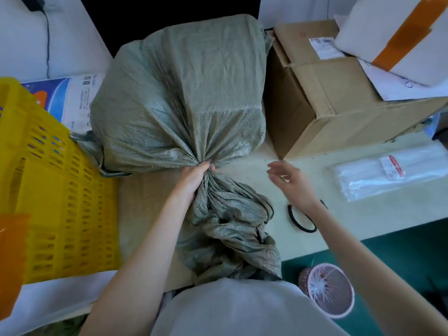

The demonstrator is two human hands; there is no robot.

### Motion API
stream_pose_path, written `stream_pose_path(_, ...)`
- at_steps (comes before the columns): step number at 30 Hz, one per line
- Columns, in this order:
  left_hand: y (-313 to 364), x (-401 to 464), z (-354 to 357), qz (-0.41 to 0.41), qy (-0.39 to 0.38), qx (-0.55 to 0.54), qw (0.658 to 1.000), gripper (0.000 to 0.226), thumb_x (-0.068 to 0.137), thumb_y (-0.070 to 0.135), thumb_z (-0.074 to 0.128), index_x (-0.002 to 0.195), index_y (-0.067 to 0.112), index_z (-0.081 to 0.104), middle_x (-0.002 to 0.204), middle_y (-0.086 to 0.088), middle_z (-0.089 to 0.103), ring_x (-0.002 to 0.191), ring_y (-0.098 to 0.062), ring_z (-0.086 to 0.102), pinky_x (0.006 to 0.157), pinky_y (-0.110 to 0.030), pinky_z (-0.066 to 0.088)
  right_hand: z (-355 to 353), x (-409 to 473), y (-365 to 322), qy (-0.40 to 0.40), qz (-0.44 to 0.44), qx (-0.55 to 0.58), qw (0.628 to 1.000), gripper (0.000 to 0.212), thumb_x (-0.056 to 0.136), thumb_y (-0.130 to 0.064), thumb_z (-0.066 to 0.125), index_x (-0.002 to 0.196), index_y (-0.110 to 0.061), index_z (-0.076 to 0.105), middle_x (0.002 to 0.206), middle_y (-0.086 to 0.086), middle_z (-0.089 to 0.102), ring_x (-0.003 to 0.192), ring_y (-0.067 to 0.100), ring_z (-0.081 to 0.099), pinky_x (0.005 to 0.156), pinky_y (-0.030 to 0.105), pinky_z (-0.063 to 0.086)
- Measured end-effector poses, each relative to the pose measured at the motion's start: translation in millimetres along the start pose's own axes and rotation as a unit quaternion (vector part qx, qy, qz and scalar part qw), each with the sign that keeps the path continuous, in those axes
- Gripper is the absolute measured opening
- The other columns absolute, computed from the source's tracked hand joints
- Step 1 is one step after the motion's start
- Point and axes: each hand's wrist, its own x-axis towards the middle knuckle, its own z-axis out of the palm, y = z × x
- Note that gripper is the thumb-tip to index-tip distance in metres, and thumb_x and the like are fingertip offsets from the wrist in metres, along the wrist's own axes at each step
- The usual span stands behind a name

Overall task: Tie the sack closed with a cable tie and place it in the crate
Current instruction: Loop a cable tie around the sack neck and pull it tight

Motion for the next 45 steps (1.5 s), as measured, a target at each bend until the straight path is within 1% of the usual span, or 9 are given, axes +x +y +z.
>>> stream_pose_path(5, -5, 7, 0, -0.008, -0.007, 0.017, 1.000, 0.033, 0.089, 0.041, 0.060, 0.104, 0.012, 0.069, 0.133, -0.009, 0.054, 0.102, -0.017, 0.048, 0.083, -0.022, 0.029, -42, 13, 55, 0.002, 0.012, -0.309, 0.951, 0.032, 0.088, -0.002, 0.046, 0.116, -0.010, 0.060, 0.118, 0.009, 0.065, 0.111, 0.029, 0.056, 0.094, 0.039, 0.039)
stream_pose_path(9, -7, 6, -2, -0.021, -0.028, 0.033, 0.999, 0.050, 0.085, 0.053, 0.060, 0.107, 0.011, 0.071, 0.146, -0.006, 0.044, 0.130, -0.023, 0.042, 0.093, -0.027, 0.027, -65, 11, 84, -0.066, 0.043, -0.524, 0.848, 0.037, 0.084, -0.001, 0.045, 0.119, -0.012, 0.055, 0.118, 0.007, 0.061, 0.115, 0.029, 0.049, 0.096, 0.040, 0.033)
stream_pose_path(12, -8, 6, -3, -0.021, -0.032, 0.034, 0.999, 0.051, 0.081, 0.056, 0.062, 0.107, 0.013, 0.071, 0.145, -0.006, 0.045, 0.130, -0.023, 0.043, 0.091, -0.027, 0.026, -73, 7, 94, -0.120, 0.035, -0.668, 0.733, 0.036, 0.087, -0.015, 0.051, 0.122, -0.016, 0.049, 0.124, 0.002, 0.056, 0.122, 0.025, 0.044, 0.100, 0.037, 0.032)
stream_pose_path(15, -7, 5, -3, -0.024, -0.030, 0.036, 0.999, 0.050, 0.080, 0.057, 0.062, 0.107, 0.016, 0.071, 0.143, -0.007, 0.047, 0.127, -0.024, 0.045, 0.092, -0.029, 0.028, -79, 9, 102, -0.159, 0.035, -0.739, 0.654, 0.043, 0.090, -0.024, 0.050, 0.131, -0.019, 0.042, 0.134, 0.000, 0.048, 0.129, 0.023, 0.037, 0.105, 0.036, 0.027)
stream_pose_path(20, -5, 7, -2, -0.033, -0.031, 0.044, 0.998, 0.036, 0.078, 0.060, 0.063, 0.086, 0.025, 0.068, 0.146, -0.006, 0.045, 0.130, -0.024, 0.042, 0.102, -0.034, 0.028, -82, 16, 105, -0.197, 0.012, -0.788, 0.583, 0.048, 0.088, -0.021, 0.050, 0.134, -0.015, 0.038, 0.132, 0.002, 0.047, 0.123, 0.022, 0.042, 0.103, 0.033, 0.029)
stream_pose_path(22, -6, 9, -2, -0.034, -0.027, 0.044, 0.998, 0.037, 0.078, 0.060, 0.062, 0.087, 0.024, 0.068, 0.146, -0.006, 0.044, 0.131, -0.024, 0.041, 0.102, -0.033, 0.027, -82, 18, 103, -0.209, 0.021, -0.790, 0.576, 0.042, 0.087, -0.018, 0.052, 0.129, -0.015, 0.044, 0.125, 0.001, 0.053, 0.115, 0.020, 0.048, 0.098, 0.029, 0.035)
stream_pose_path(28, -11, 16, -1, -0.036, -0.015, 0.029, 0.999, 0.067, 0.074, 0.063, 0.064, 0.126, 0.021, 0.062, 0.148, -0.004, 0.042, 0.132, -0.025, 0.041, 0.107, -0.038, 0.027, -81, 26, 95, -0.245, 0.074, -0.768, 0.587, 0.029, 0.081, -0.004, 0.057, 0.106, -0.018, 0.064, 0.103, -0.003, 0.065, 0.094, 0.017, 0.061, 0.083, 0.027, 0.049)
stream_pose_path(41, -19, 30, 1, -0.036, -0.025, 0.027, 0.999, 0.066, 0.076, 0.058, 0.065, 0.129, 0.019, 0.059, 0.149, -0.003, 0.039, 0.135, -0.024, 0.037, 0.109, -0.040, 0.025, -29, 52, 48, -0.136, -0.021, -0.674, 0.726, 0.034, 0.086, 0.001, 0.056, 0.120, -0.002, 0.056, 0.120, 0.015, 0.057, 0.110, 0.029, 0.055, 0.096, 0.035, 0.045)
stream_pose_path(45, -23, 37, -5, -0.039, -0.046, 0.014, 0.998, 0.078, 0.062, 0.072, 0.068, 0.120, 0.019, 0.066, 0.140, 0.005, 0.045, 0.129, -0.021, 0.042, 0.109, -0.041, 0.025, -17, 53, 42, -0.114, -0.052, -0.667, 0.734, 0.039, 0.085, 0.000, 0.057, 0.124, 0.000, 0.053, 0.125, 0.018, 0.051, 0.113, 0.034, 0.052, 0.098, 0.038, 0.043)
